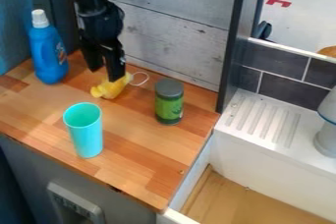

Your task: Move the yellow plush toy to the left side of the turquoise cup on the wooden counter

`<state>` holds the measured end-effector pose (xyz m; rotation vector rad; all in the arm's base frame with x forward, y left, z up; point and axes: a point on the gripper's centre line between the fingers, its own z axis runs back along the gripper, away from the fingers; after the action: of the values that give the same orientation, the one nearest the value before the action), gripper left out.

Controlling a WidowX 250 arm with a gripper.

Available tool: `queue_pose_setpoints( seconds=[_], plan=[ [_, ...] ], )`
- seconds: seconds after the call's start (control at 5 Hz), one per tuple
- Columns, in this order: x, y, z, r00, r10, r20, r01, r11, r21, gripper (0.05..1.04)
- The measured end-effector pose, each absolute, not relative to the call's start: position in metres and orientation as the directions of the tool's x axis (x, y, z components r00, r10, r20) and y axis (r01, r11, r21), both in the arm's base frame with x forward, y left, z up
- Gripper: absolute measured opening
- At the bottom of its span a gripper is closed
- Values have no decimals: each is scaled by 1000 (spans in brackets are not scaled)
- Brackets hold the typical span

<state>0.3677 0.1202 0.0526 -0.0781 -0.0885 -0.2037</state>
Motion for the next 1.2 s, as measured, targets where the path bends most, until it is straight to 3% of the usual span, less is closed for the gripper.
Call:
queue_pose_setpoints(
  seconds=[0.4, 0.6, 0.8, 1.0, 1.2],
  plan=[
    [374, 122, 31, 983, -184, 24, 185, 980, -71, 969],
    [373, 122, 20, 989, -146, -32, 145, 989, -25, 718],
    [370, 121, 15, 992, -121, -35, 121, 992, -23, 515],
    [364, 119, 19, 994, -111, -26, 110, 994, -18, 437],
    [351, 115, 33, 995, -101, -4, 101, 995, -2, 436]
  ],
)
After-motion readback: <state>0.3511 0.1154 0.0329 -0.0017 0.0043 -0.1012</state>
